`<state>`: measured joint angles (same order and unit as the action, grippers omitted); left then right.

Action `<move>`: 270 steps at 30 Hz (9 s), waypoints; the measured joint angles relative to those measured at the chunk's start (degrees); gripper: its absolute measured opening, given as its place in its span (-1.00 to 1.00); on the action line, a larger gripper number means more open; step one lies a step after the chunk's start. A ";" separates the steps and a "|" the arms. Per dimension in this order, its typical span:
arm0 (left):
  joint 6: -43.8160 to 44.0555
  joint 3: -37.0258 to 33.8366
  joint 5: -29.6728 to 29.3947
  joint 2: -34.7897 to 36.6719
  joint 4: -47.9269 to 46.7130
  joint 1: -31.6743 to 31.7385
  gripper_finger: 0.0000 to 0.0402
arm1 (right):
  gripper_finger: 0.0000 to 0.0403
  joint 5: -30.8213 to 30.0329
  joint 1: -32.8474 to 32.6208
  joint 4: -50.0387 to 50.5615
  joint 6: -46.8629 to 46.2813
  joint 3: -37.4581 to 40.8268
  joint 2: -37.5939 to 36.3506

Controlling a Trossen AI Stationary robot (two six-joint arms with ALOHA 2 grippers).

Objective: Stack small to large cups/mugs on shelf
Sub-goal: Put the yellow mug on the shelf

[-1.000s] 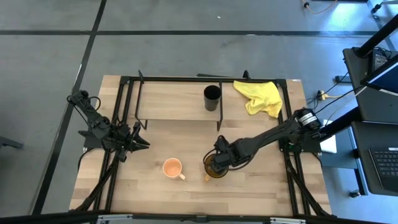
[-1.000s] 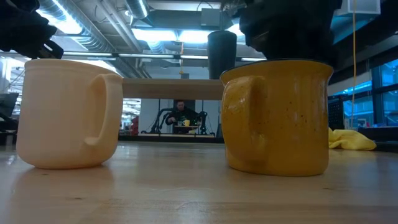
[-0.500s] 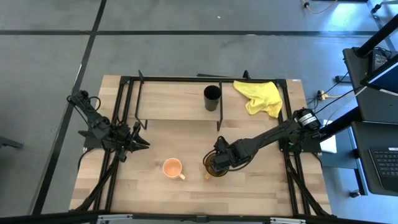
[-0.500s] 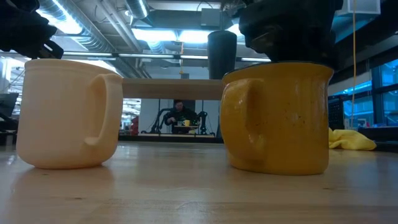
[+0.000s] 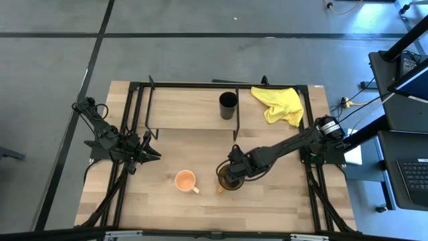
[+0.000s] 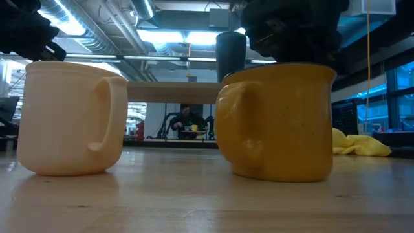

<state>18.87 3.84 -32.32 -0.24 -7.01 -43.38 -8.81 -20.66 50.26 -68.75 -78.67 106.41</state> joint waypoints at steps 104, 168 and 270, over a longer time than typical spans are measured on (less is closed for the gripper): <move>-1.42 0.02 0.28 0.01 6.29 0.00 -0.73 | -0.63 -3.31 10.99 -14.28 19.49 -7.96 4.55; -1.44 0.02 6.47 0.01 9.25 0.02 -0.73 | -0.32 -11.03 9.89 -13.01 25.87 -9.10 4.42; -59.96 63.06 24.79 -91.98 -30.69 29.83 -0.39 | -0.32 -56.11 -14.14 23.41 20.87 -56.22 -8.70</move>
<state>-41.09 66.89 -7.52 -92.23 -37.69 -13.55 -64.93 -34.81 73.66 -47.88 -134.89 97.71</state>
